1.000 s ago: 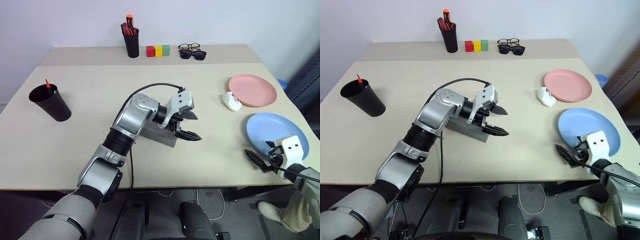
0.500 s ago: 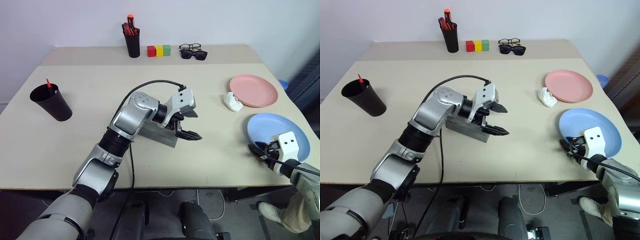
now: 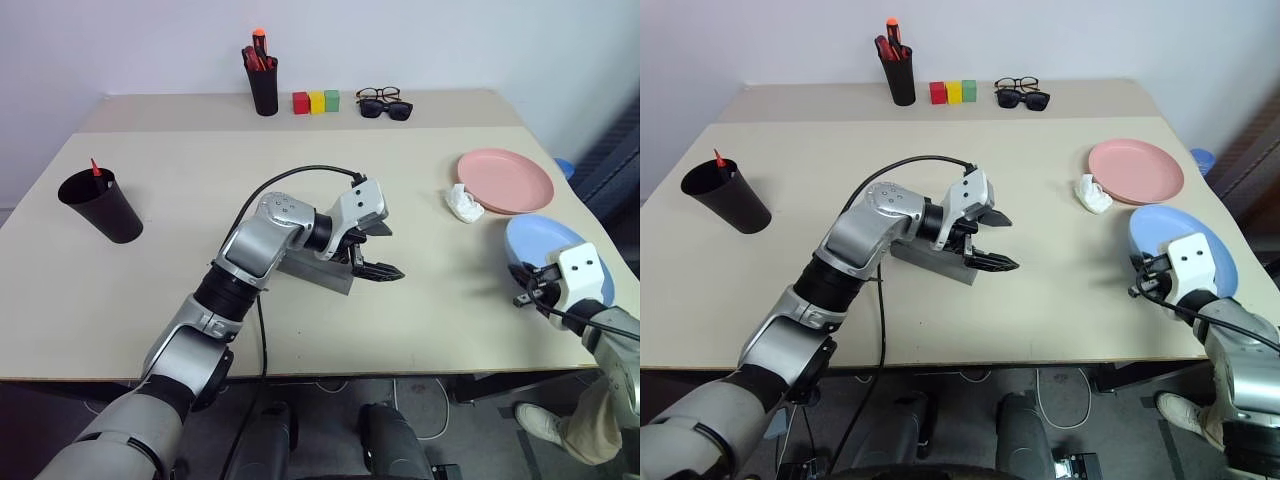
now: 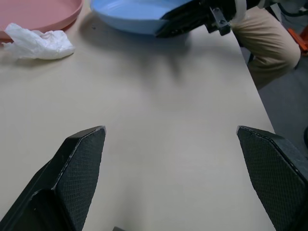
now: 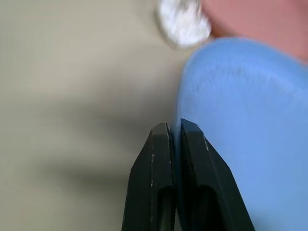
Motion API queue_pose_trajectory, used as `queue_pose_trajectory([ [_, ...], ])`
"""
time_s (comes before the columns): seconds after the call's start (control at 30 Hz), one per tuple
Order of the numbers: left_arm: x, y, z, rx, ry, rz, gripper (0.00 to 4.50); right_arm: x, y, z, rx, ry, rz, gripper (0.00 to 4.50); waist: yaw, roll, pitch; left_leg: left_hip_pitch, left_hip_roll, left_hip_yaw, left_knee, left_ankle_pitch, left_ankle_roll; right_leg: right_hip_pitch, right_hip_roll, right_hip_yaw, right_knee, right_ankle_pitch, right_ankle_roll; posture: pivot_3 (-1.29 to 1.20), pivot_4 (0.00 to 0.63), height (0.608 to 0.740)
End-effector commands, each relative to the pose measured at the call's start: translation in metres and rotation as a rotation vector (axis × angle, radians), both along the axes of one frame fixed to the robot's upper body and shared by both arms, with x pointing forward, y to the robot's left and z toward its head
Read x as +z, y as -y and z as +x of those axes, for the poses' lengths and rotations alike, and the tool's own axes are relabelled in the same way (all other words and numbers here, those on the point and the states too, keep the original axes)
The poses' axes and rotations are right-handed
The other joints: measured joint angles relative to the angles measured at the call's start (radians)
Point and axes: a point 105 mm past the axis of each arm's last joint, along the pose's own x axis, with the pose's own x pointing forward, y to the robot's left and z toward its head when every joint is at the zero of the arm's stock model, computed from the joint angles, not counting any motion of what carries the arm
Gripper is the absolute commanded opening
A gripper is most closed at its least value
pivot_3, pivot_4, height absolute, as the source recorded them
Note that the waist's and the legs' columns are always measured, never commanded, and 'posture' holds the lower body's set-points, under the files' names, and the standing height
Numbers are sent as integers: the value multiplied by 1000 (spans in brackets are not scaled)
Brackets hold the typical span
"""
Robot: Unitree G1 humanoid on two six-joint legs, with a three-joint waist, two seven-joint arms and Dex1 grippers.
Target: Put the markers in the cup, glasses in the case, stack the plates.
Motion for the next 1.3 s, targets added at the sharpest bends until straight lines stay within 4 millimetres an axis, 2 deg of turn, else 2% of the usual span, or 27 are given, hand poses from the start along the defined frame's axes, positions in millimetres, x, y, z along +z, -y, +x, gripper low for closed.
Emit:
queue_pose_trajectory([
  [0.03,12,-2,0,15,27,-38,4500,29,-7,10,31,97,-57,29,2,0,0,0,0,0,0,0,0,0,0,0,0,0,0,0,150,740],
  [0.2,11,-7,3,52,23,-44,4500,36,-7,20,43,116,-81,29,5,0,0,-1,0,0,0,0,0,0,0,0,0,1,-1,0,150,740],
  [0.33,14,-10,6,79,20,-59,4500,62,-9,43,83,178,-143,29,-2,1,1,-1,-1,0,0,0,0,0,-1,1,0,1,-1,0,150,740],
  [0.5,16,-14,8,125,14,-79,4500,80,-10,89,143,204,-228,29,-9,1,1,2,0,3,-2,0,0,-1,0,1,0,1,-2,0,150,740],
  [0.73,18,-25,5,240,-5,-118,4500,88,-25,142,139,180,-317,29,-17,2,2,1,0,3,-4,0,0,-2,0,3,-1,3,1,0,150,740],
  [0.9,18,-37,3,315,-12,-126,4500,87,-31,153,100,169,-340,29,-19,2,2,1,-1,2,-5,1,-1,-2,0,3,0,3,1,0,150,740],
  [1.03,15,-50,4,389,-18,-125,4500,79,-29,156,48,141,-360,29,-28,2,2,1,-1,2,-5,1,-1,-2,0,3,0,3,1,0,150,740],
  [1.13,14,-56,4,423,-23,-124,4500,76,-29,157,41,130,-347,996,-31,2,2,2,-1,2,-5,1,-2,-2,0,3,0,3,1,0,150,740],
  [1.3,13,-61,4,447,-30,-127,4500,81,-31,158,30,154,-323,3643,-32,2,2,3,-1,2,-6,1,-2,-2,0,4,1,3,1,0,150,740],
])
